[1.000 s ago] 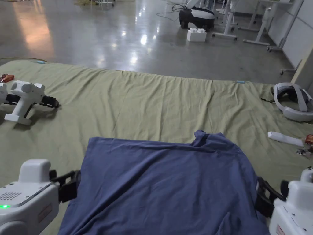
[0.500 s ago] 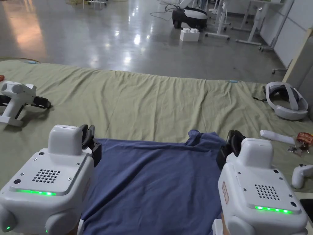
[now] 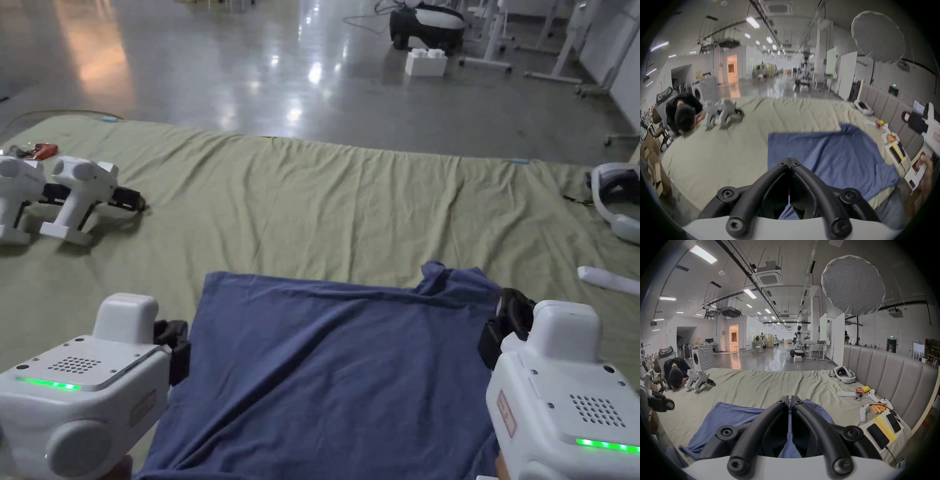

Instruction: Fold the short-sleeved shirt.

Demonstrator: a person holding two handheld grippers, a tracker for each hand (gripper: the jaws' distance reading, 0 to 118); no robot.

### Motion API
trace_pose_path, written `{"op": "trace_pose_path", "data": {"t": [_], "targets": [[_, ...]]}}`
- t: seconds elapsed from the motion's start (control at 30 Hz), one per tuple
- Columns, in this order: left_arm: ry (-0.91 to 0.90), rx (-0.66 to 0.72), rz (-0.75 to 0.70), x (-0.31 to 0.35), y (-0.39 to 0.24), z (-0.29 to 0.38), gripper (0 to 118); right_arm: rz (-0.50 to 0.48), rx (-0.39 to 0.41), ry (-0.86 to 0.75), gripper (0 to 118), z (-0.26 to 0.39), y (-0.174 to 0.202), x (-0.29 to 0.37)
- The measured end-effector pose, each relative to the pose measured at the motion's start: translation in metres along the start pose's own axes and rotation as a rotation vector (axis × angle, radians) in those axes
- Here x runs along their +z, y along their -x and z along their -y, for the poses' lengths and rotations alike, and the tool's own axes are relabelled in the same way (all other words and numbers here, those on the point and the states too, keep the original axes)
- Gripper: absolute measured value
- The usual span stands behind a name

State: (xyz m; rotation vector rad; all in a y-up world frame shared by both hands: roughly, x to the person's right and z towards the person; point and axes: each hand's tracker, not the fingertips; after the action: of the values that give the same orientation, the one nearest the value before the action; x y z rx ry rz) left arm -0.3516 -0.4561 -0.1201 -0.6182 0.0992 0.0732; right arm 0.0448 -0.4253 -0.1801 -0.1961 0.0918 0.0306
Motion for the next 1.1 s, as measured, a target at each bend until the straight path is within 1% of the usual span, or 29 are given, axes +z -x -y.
{"op": "trace_pose_path", "data": {"t": [0.17,0.27,0.3,0.37,0.4,0.47,0.5,0.6,0.7,0.83,0.93,1.1], "targets": [[0.240,0.086,-0.006,-0.016,0.026,0.035,2,-0.023,0.007,0.062,5,0.011,-0.003,-0.007],[0.323,0.136,-0.018,-0.025,0.035,0.052,3,-0.023,0.019,0.091,5,0.018,-0.002,-0.010],[0.347,0.158,-0.023,-0.029,0.039,0.057,16,-0.023,0.022,0.102,5,0.021,-0.002,-0.011],[0.398,0.212,-0.008,-0.032,0.042,0.063,49,-0.025,0.025,0.123,5,0.025,-0.002,-0.012],[0.415,0.244,0.009,-0.034,0.044,0.067,59,-0.028,0.025,0.133,5,0.027,-0.002,-0.013],[0.448,0.282,-0.007,-0.038,0.046,0.072,67,-0.028,0.030,0.151,5,0.031,-0.001,-0.015],[0.475,0.282,-0.036,-0.041,0.046,0.075,67,-0.029,0.031,0.156,5,0.032,-0.001,-0.015],[0.555,0.223,-0.111,-0.048,0.042,0.086,67,-0.030,0.030,0.168,5,0.035,-0.001,-0.014],[0.599,0.233,-0.083,-0.045,0.037,0.098,67,-0.032,0.037,0.182,5,0.038,-0.002,-0.014],[0.595,0.221,-0.081,-0.036,0.032,0.103,67,-0.031,0.043,0.197,5,0.042,-0.002,-0.015],[0.598,0.201,-0.102,-0.044,0.034,0.107,67,-0.034,0.042,0.208,5,0.044,-0.002,-0.015],[0.589,0.093,-0.153,-0.048,0.020,0.110,67,-0.045,0.040,0.230,5,0.051,-0.002,-0.014]]}}
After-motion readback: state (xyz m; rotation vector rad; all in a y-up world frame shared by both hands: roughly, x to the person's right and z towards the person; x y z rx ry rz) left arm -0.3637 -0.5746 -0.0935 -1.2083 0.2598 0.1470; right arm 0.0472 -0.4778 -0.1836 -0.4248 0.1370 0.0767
